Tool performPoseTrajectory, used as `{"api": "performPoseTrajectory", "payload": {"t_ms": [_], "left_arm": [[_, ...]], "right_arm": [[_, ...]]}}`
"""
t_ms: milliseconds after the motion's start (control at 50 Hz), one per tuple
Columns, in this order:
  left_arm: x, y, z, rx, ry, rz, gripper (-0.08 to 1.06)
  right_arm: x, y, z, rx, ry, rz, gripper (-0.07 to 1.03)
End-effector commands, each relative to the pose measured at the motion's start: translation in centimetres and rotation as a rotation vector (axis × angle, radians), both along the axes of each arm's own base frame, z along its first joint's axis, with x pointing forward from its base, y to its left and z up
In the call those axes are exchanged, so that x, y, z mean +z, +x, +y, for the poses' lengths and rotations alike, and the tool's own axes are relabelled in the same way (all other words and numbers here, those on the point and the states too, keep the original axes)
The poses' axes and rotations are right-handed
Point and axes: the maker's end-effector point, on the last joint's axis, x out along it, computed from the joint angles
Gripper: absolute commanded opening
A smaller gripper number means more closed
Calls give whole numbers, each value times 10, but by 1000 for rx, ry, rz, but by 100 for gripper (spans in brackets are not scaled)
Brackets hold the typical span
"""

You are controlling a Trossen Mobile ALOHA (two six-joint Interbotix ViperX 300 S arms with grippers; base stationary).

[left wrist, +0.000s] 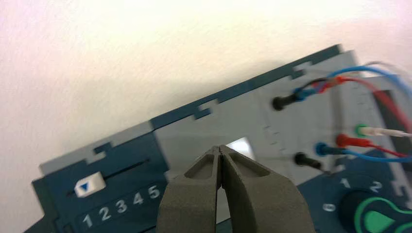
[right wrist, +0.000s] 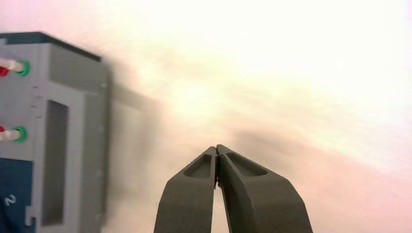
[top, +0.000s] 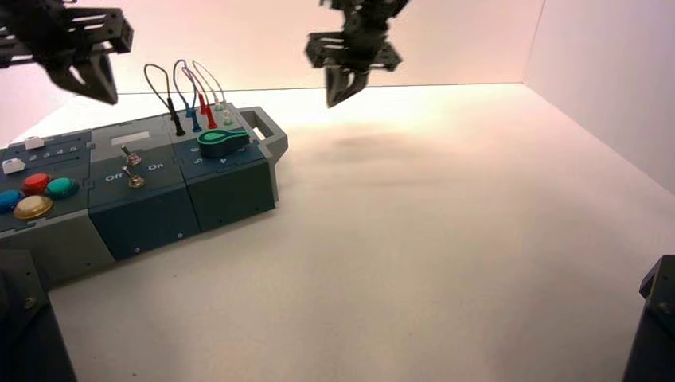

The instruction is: Move the box to the left.

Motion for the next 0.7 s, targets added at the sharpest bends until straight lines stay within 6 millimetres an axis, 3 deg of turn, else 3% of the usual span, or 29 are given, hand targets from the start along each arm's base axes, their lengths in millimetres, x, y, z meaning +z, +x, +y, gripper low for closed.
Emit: {"api": "performPoseTrajectory", "payload": {"t_ms": [20, 320, 700], "left_arm": [[18, 15, -4, -20, 8, -63, -3], [26, 25, -5, -26, 18, -109, -3], [41, 44, -24, -106, 51, -220, -3]], "right_arm": [[33, 5, -6, -19, 33, -62, -2], [43, 0, -29, -62, 36, -88, -2], [61, -17, -92, -189, 38, -156, -2]]}}
